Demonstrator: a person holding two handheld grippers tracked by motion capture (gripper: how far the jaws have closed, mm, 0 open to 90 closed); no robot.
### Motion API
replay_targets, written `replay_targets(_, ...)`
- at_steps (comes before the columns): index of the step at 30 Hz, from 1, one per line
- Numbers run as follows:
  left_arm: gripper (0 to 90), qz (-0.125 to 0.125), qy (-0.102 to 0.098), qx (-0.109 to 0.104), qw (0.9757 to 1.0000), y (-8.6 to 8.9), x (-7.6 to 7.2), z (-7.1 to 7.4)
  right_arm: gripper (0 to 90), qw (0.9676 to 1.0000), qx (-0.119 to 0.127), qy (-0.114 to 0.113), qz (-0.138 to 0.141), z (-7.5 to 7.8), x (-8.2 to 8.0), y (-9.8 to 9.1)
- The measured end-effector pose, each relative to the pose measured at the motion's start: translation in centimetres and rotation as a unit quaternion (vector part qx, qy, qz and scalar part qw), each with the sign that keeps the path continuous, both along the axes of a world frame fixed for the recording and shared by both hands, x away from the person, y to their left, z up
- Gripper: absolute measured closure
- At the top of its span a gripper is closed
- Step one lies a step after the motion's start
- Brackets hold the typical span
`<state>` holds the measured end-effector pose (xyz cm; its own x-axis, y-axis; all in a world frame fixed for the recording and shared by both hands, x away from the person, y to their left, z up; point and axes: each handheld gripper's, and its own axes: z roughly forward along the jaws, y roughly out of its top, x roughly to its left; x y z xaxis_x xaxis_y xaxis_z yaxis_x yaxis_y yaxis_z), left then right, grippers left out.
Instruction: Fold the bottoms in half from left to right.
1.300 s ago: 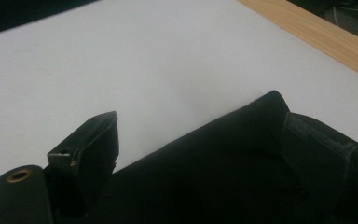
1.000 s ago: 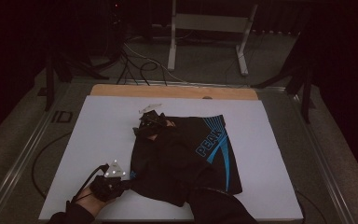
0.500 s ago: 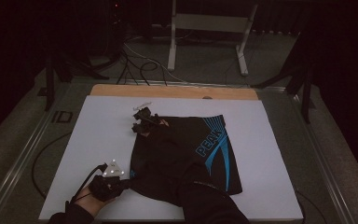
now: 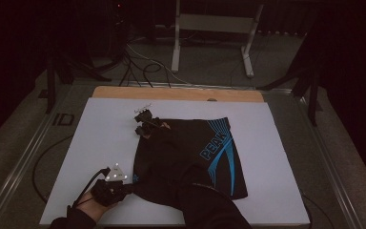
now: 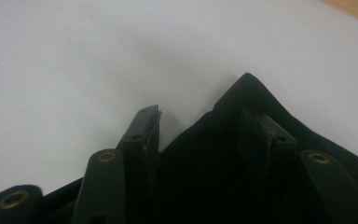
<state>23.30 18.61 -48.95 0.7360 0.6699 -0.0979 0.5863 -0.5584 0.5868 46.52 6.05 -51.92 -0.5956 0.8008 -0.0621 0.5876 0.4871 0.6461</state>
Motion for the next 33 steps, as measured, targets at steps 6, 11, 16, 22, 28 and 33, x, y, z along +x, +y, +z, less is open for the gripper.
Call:
replay_targets(6, 85.7, -0.001, 0.000, 0.000, 1.0000, -0.1, 0.0, 0.0, 73.2, 1.0000, -0.009, 0.002, 0.000, 0.2, 0.2, -0.7)
replay_targets(11, 85.8, 0.000, 0.000, -0.001, 1.0000, -0.1, 0.0, 0.1, 83.9, 0.9994, -0.015, 0.000, 0.033, 0.3, 0.3, -1.3)
replay_targets(16, 85.8, 0.000, -0.003, -0.007, 1.0000, -0.2, -0.1, 0.3, 87.3, 0.9991, -0.012, 0.002, 0.040, 0.6, 0.4, -1.7)
replay_targets(22, 85.9, -0.007, -0.010, -0.014, 0.9998, -0.7, -0.4, 0.9, 87.9, 0.9986, -0.005, -0.004, 0.052, 1.3, 0.2, -2.1)
replay_targets(28, 85.9, -0.012, -0.013, -0.023, 0.9996, -1.0, -0.3, 1.5, 88.1, 0.9984, 0.001, -0.009, 0.057, 2.3, 0.0, -2.9)
replay_targets(33, 85.9, -0.015, -0.019, -0.027, 0.9994, -1.3, -0.3, 2.0, 88.1, 0.9983, 0.006, -0.010, 0.058, 2.7, 0.0, -3.6)
